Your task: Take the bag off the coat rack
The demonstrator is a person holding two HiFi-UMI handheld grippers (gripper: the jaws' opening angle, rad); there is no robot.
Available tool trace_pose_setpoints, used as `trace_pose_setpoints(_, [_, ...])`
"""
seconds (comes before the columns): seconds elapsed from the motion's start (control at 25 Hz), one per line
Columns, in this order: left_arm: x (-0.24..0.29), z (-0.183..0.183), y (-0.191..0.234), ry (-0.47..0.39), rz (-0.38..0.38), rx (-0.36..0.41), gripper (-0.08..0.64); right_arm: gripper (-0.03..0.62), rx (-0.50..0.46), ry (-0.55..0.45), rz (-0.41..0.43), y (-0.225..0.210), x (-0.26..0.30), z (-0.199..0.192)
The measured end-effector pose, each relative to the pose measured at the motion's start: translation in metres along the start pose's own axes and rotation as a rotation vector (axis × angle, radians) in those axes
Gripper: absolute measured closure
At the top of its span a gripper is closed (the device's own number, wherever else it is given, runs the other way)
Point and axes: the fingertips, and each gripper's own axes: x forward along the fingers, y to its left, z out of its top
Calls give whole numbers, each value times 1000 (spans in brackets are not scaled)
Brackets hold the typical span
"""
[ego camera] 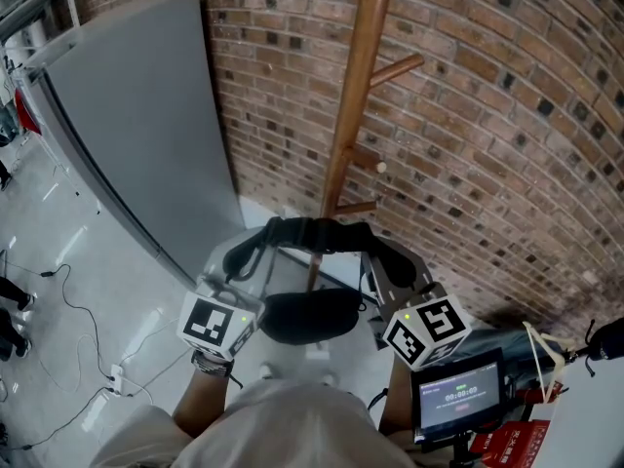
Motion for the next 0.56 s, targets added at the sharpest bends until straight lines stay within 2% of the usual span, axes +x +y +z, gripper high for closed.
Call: trace_pose_setpoints(0.56, [1,-7,0,10,2,-12,534,588,1,20,4,-3,2,-7])
